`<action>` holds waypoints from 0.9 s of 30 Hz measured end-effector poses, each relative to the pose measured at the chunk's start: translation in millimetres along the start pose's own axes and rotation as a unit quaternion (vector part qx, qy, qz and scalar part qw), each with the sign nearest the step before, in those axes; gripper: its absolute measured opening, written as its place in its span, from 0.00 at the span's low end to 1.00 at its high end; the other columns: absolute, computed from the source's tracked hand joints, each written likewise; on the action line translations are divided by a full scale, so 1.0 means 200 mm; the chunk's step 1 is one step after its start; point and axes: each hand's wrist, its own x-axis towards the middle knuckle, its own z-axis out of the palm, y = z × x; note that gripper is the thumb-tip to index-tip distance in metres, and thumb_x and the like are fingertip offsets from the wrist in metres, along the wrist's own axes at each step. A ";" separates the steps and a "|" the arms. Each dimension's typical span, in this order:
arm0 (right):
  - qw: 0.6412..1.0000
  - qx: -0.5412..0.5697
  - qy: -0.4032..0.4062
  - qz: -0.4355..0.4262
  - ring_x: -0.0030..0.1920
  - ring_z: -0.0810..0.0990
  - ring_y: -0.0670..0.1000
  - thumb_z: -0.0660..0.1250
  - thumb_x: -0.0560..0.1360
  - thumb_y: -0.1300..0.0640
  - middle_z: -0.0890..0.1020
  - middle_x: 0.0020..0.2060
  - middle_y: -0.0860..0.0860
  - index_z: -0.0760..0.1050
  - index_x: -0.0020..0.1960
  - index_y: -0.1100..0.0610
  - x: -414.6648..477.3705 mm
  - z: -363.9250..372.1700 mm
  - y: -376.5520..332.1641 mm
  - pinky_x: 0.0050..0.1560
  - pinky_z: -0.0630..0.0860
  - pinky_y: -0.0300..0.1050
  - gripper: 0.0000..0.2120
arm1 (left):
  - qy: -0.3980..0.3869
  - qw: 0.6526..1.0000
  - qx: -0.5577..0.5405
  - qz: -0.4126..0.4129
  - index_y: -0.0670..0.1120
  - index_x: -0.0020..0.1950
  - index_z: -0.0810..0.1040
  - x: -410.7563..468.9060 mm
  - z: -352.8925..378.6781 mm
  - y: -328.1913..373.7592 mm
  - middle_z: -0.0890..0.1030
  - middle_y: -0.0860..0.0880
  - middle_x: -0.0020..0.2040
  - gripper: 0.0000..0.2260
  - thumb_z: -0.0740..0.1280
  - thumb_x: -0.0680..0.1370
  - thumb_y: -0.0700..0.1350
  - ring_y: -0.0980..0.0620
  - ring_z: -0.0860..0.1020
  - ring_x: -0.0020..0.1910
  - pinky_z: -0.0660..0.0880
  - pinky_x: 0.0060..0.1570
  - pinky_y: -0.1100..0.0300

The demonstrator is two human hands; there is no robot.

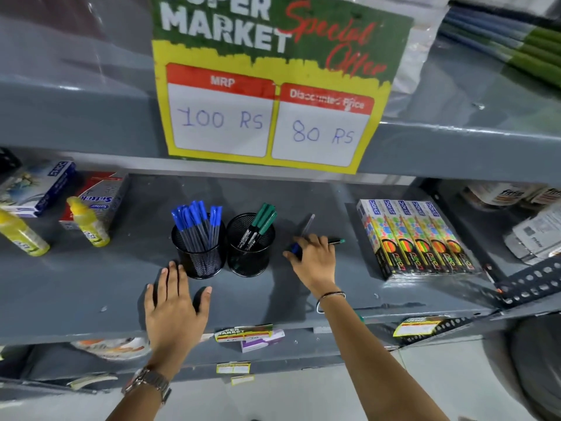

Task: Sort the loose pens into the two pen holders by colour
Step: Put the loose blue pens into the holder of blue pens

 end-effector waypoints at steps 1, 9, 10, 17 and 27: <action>1.000 0.010 0.005 0.003 0.59 0.69 0.58 0.65 0.73 0.43 0.78 0.56 0.53 0.73 0.62 0.52 -0.01 0.00 0.01 0.58 0.65 0.51 0.21 | -0.001 1.000 -0.001 -0.001 0.35 0.69 0.66 0.00 0.00 0.00 0.69 0.37 0.71 0.41 0.37 0.75 0.64 0.40 0.65 0.72 0.59 0.70 0.41; 0.976 0.130 0.177 0.007 0.50 0.76 0.62 0.67 0.75 0.58 0.84 0.45 0.57 0.80 0.53 0.56 -0.06 -0.12 0.03 0.48 0.71 0.52 0.08 | -0.007 1.000 -0.002 -0.007 0.35 0.69 0.66 0.00 0.01 0.00 0.70 0.37 0.70 0.40 0.37 0.76 0.64 0.40 0.66 0.71 0.59 0.69 0.40; 0.967 0.152 0.206 0.014 0.48 0.77 0.61 0.68 0.74 0.59 0.84 0.44 0.56 0.80 0.53 0.56 -0.07 -0.14 0.03 0.47 0.73 0.52 0.08 | -0.006 1.000 -0.004 -0.007 0.35 0.69 0.67 0.00 0.01 0.00 0.70 0.36 0.70 0.40 0.38 0.76 0.64 0.40 0.66 0.71 0.59 0.69 0.40; 0.900 0.259 0.342 0.073 0.46 0.78 0.61 0.72 0.70 0.50 0.78 0.36 0.47 0.79 0.43 0.52 -0.06 -0.42 -0.07 0.41 0.72 0.47 0.06 | 0.009 1.000 -0.004 -0.004 0.35 0.69 0.67 -0.01 0.02 0.00 0.70 0.36 0.70 0.34 0.48 0.75 0.60 0.39 0.66 0.71 0.60 0.69 0.40; 0.876 0.437 0.203 -0.026 0.40 0.79 0.45 0.72 0.69 0.46 0.82 0.37 0.44 0.79 0.40 0.48 0.02 -0.57 -0.66 0.40 0.72 0.42 0.07 | 0.006 1.000 -0.015 -0.004 0.39 0.74 0.59 -0.01 0.01 -0.01 0.62 0.41 0.75 0.37 0.42 0.74 0.63 0.44 0.58 0.75 0.51 0.74 0.46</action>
